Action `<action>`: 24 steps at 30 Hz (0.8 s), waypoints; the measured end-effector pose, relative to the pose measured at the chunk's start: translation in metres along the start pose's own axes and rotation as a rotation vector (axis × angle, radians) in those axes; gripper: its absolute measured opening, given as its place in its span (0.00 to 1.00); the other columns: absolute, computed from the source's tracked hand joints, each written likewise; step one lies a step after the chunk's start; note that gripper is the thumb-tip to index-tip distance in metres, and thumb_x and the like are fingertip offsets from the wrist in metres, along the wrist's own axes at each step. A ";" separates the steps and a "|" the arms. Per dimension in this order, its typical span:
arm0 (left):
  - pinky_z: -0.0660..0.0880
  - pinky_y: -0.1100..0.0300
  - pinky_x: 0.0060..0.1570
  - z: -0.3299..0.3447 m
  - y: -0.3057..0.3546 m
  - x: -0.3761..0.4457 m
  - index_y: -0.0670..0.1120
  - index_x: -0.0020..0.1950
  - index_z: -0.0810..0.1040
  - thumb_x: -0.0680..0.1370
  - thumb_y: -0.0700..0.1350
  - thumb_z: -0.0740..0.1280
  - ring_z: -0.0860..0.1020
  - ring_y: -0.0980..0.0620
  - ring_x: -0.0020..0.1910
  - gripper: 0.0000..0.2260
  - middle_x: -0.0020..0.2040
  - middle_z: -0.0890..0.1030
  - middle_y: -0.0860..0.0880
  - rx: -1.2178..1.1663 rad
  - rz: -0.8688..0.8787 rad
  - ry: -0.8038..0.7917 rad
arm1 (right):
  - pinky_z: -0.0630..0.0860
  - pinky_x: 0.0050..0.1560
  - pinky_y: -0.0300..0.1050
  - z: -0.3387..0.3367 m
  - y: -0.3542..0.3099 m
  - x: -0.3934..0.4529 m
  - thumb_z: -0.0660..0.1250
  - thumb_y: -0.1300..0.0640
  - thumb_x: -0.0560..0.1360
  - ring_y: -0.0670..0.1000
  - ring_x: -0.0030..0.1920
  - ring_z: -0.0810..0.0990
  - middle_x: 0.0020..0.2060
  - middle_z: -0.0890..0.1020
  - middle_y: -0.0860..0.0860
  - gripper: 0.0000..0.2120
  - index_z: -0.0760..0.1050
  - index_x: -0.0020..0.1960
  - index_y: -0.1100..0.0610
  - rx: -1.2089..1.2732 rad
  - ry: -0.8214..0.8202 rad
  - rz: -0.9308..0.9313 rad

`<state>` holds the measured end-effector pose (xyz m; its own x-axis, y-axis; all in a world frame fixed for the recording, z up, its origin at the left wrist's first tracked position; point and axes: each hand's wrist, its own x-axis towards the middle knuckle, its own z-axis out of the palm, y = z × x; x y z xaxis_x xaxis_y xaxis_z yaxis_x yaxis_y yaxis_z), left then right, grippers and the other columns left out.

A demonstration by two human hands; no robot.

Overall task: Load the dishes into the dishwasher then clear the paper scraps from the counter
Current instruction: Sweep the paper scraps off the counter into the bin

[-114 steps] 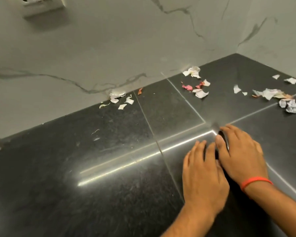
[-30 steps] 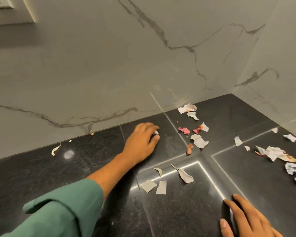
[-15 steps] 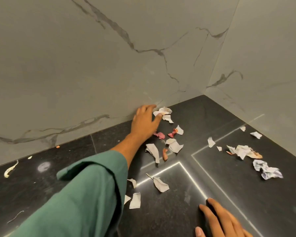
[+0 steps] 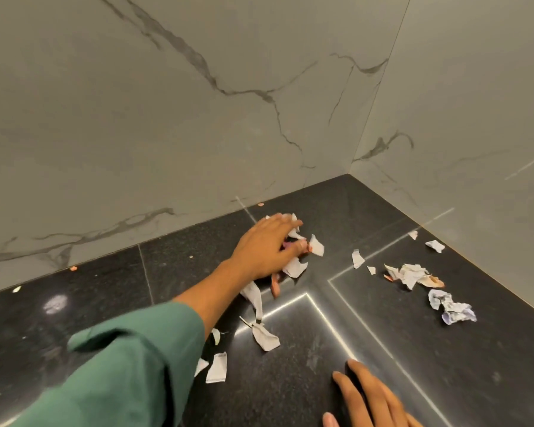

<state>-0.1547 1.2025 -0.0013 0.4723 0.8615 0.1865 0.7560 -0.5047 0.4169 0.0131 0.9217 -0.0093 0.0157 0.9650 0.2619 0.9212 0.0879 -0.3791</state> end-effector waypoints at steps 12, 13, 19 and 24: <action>0.65 0.56 0.74 -0.002 0.067 -0.088 0.63 0.77 0.65 0.83 0.64 0.57 0.61 0.62 0.77 0.22 0.78 0.62 0.61 -0.418 0.054 -0.043 | 0.53 0.69 0.22 0.043 0.017 -0.004 0.61 0.48 0.80 0.26 0.71 0.59 0.59 0.76 0.37 0.07 0.72 0.53 0.35 0.022 0.102 0.041; 0.64 0.52 0.76 -0.001 0.064 -0.068 0.61 0.79 0.63 0.83 0.63 0.57 0.60 0.60 0.78 0.24 0.79 0.62 0.58 -0.377 0.013 -0.011 | 0.50 0.72 0.26 0.032 0.011 0.002 0.50 0.39 0.83 0.30 0.73 0.57 0.63 0.71 0.34 0.11 0.70 0.56 0.37 0.000 -0.012 0.025; 0.49 0.46 0.81 0.018 0.059 0.017 0.51 0.84 0.53 0.84 0.63 0.54 0.49 0.47 0.83 0.31 0.84 0.53 0.47 -0.050 -0.051 -0.157 | 0.40 0.74 0.33 0.009 -0.001 0.009 0.40 0.32 0.80 0.38 0.78 0.51 0.62 0.71 0.45 0.24 0.69 0.58 0.41 -0.090 -0.073 -0.049; 0.44 0.48 0.81 0.035 0.092 -0.033 0.52 0.82 0.60 0.85 0.62 0.50 0.47 0.52 0.83 0.28 0.84 0.55 0.51 -0.002 0.211 -0.269 | 0.41 0.74 0.35 0.011 0.012 0.006 0.51 0.32 0.77 0.39 0.79 0.41 0.66 0.70 0.43 0.21 0.73 0.60 0.41 -0.171 -0.080 -0.028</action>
<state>-0.0847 1.1252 -0.0006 0.7211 0.6922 0.0279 0.6278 -0.6700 0.3962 0.0204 0.9315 -0.0222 -0.0351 0.9799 0.1964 0.9736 0.0779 -0.2144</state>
